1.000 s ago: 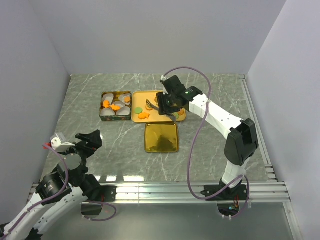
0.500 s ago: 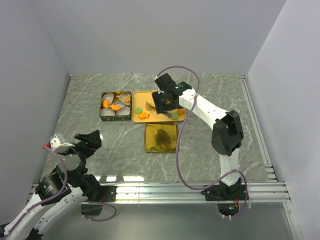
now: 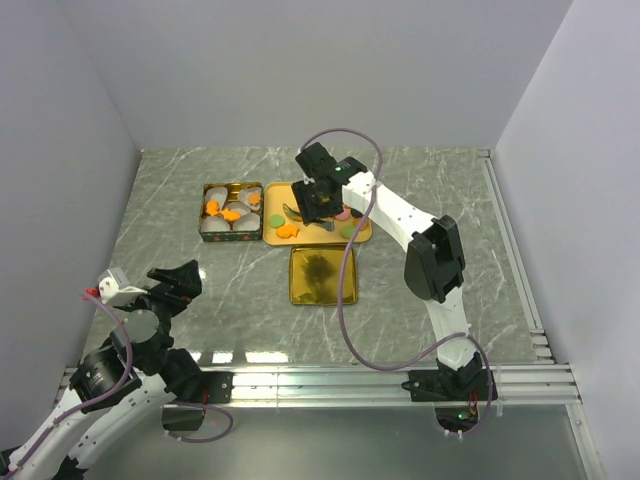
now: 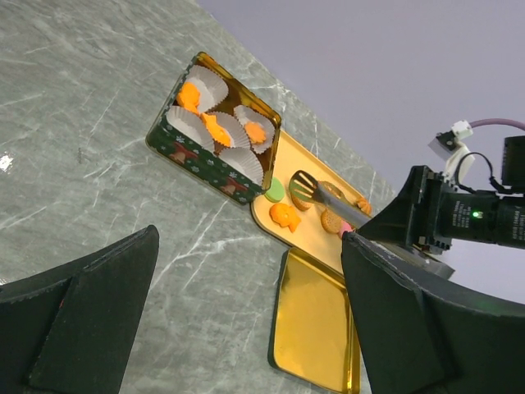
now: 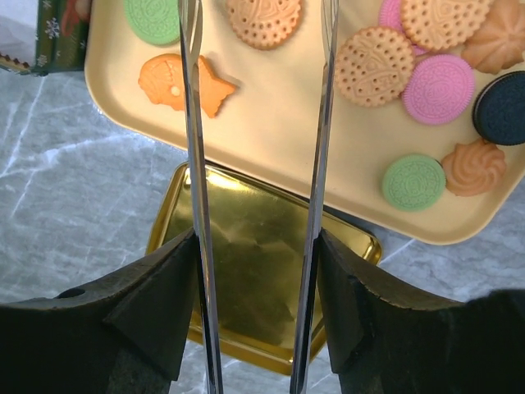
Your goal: Pack the cookies
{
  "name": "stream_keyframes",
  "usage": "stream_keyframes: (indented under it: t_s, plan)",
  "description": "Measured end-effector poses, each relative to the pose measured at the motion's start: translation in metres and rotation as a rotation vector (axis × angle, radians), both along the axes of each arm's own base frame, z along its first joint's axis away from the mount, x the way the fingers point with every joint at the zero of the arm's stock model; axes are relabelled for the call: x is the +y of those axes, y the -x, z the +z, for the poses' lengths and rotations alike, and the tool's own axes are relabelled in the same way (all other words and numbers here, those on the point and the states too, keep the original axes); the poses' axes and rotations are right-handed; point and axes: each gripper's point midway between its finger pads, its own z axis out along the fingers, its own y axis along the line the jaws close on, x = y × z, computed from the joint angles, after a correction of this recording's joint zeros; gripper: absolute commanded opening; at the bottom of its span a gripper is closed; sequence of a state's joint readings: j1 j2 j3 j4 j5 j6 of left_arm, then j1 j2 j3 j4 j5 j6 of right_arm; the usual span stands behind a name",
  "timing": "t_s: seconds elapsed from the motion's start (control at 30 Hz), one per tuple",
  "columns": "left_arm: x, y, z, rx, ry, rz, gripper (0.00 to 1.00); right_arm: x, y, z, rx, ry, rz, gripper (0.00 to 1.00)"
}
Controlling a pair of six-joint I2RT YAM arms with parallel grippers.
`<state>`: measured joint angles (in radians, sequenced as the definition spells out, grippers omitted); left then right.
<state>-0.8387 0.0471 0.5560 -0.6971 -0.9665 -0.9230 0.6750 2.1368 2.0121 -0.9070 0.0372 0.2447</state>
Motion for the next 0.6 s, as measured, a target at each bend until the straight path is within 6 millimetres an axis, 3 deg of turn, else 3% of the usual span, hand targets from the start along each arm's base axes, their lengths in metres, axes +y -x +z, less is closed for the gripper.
stream_keyframes:
  t_s: [0.33,0.6]
  plan:
    - [0.0,0.001,0.001,-0.005,0.005,-0.001,0.99,-0.002,0.007,-0.012,0.034,0.053,0.006,0.62]
    - [0.0,0.001,0.001,-0.005,0.007,-0.001,0.99,0.005,0.006,-0.017,0.036,0.063,0.016,0.49]
